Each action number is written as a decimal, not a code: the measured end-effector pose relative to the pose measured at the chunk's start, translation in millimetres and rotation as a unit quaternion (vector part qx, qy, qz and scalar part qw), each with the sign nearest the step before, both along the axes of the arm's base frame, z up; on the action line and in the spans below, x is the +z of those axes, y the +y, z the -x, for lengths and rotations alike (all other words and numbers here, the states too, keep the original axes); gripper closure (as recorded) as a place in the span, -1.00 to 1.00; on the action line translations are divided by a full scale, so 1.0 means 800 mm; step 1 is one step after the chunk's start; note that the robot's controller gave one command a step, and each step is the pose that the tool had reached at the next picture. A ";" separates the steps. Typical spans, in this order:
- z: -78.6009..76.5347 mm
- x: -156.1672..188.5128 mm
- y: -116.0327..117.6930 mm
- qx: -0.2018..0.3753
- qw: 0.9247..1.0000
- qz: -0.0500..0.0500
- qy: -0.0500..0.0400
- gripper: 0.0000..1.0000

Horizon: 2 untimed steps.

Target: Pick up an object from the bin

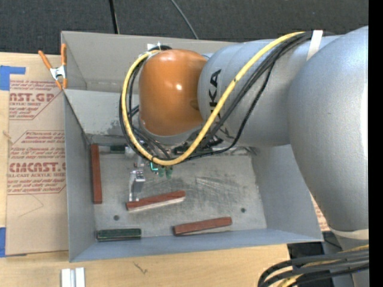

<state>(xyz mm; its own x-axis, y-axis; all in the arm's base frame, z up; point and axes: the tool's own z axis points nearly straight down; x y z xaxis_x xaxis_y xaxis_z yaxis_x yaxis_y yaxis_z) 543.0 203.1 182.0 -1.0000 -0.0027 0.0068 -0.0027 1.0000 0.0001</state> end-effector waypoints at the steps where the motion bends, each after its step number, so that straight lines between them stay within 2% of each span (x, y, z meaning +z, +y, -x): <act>1: -0.002 0.006 -0.001 -0.001 1.000 -0.001 -0.004 -1.00; 2: 0.013 -0.045 -0.026 0.114 0.993 -0.002 -0.008 -1.00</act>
Offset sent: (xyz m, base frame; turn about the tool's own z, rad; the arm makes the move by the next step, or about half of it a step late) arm -0.0334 -0.0583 -0.1081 -0.5770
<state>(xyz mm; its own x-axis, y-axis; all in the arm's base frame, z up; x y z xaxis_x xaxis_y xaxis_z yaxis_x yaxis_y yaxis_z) 532.6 182.7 146.2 -0.9735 -0.2284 -0.0097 -0.2284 0.9736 0.0020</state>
